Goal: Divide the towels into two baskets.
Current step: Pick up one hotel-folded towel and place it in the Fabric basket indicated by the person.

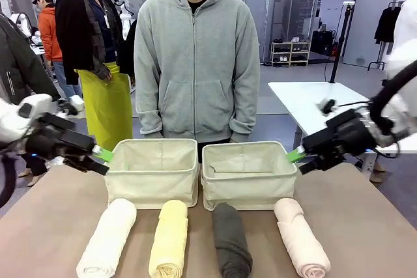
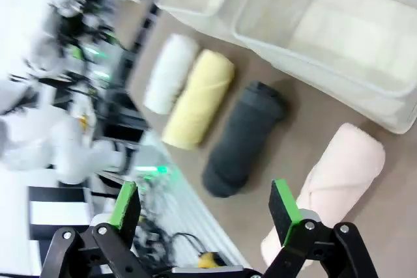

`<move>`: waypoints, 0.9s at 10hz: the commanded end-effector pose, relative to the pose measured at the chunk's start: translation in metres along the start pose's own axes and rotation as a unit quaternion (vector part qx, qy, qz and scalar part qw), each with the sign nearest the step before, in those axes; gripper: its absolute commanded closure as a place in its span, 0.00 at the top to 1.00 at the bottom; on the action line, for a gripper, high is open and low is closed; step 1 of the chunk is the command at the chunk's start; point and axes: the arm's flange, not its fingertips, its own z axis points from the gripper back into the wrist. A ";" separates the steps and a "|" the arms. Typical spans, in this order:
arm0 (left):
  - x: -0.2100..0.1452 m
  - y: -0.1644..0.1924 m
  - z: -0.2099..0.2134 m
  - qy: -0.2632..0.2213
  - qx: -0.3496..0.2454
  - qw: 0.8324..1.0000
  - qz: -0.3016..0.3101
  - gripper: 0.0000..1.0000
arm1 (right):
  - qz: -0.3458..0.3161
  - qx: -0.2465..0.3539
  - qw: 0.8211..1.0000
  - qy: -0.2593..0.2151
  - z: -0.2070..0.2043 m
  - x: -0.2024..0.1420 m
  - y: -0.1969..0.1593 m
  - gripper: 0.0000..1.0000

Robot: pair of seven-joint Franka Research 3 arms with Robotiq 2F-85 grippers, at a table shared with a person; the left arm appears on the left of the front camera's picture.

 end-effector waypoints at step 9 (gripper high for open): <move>-0.178 0.047 0.241 -0.313 0.073 0.929 0.184 1.00 | -0.230 -0.028 0.911 -0.341 0.289 -0.208 -0.094 1.00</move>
